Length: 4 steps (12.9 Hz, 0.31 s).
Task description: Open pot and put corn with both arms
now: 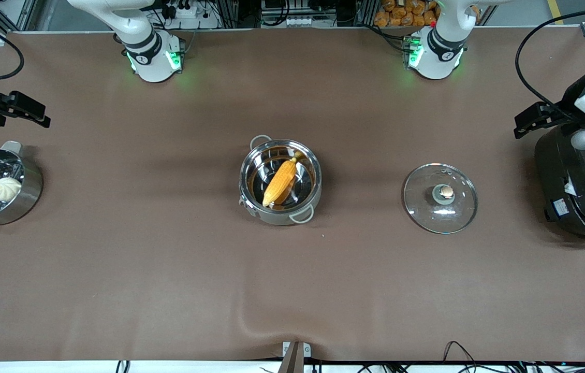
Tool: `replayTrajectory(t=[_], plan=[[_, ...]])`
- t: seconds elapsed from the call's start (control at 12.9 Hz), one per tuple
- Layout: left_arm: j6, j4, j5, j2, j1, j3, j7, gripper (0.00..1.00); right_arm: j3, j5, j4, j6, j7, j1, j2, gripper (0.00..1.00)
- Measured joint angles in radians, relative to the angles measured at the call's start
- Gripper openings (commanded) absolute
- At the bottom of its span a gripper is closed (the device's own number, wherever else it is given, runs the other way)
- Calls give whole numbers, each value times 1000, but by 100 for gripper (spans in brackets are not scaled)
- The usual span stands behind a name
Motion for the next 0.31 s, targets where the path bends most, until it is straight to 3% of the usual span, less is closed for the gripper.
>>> replayTrajectory(t=[0.31], plan=[[0,1,0,0,0,1,0,100,0,0,0,-3,0,0,0,100]])
